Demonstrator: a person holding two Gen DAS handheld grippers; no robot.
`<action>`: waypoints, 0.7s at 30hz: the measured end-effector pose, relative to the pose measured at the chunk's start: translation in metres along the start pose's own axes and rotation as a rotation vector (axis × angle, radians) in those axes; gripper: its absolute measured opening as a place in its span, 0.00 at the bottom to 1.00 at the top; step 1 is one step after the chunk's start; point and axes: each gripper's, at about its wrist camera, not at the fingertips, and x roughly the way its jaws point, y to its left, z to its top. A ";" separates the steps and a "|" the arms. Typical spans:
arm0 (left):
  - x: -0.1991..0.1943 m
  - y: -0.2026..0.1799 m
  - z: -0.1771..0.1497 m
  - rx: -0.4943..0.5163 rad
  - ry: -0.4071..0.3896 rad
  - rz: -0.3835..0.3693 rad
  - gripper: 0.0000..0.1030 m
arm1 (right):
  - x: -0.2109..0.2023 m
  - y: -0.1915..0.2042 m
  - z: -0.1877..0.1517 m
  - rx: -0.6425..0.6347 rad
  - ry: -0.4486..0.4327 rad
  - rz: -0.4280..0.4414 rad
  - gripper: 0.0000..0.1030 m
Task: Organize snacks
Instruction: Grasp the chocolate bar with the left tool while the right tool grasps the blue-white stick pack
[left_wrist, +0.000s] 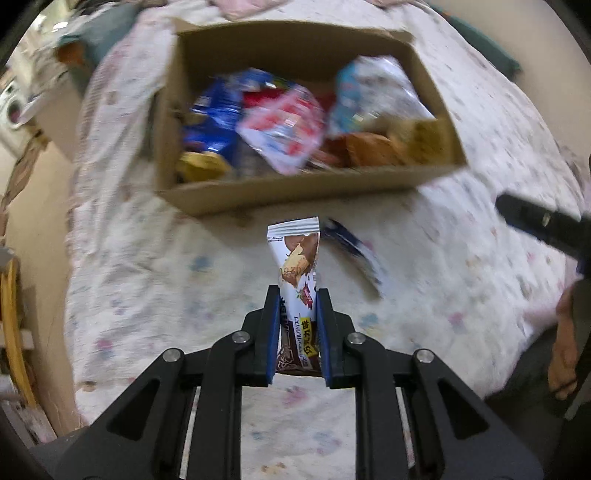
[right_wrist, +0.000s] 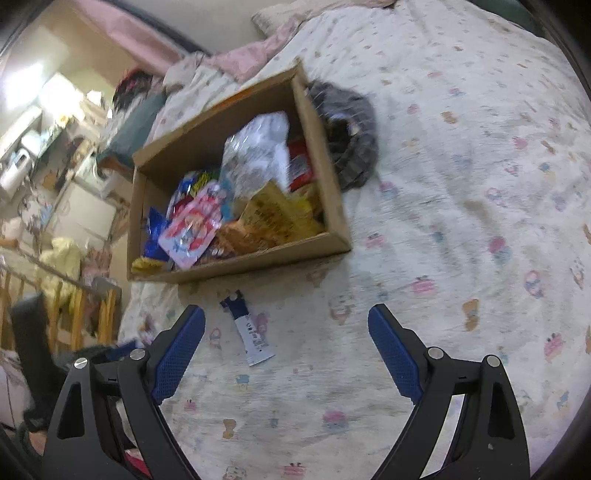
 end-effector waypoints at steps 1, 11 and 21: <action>-0.002 0.005 0.001 -0.011 -0.009 0.004 0.15 | 0.007 0.005 0.000 -0.011 0.019 -0.005 0.89; 0.000 0.030 -0.002 -0.089 -0.017 0.044 0.15 | 0.110 0.063 -0.004 -0.147 0.323 -0.040 0.73; 0.011 0.032 -0.001 -0.091 0.011 0.058 0.15 | 0.153 0.088 -0.014 -0.292 0.373 -0.131 0.36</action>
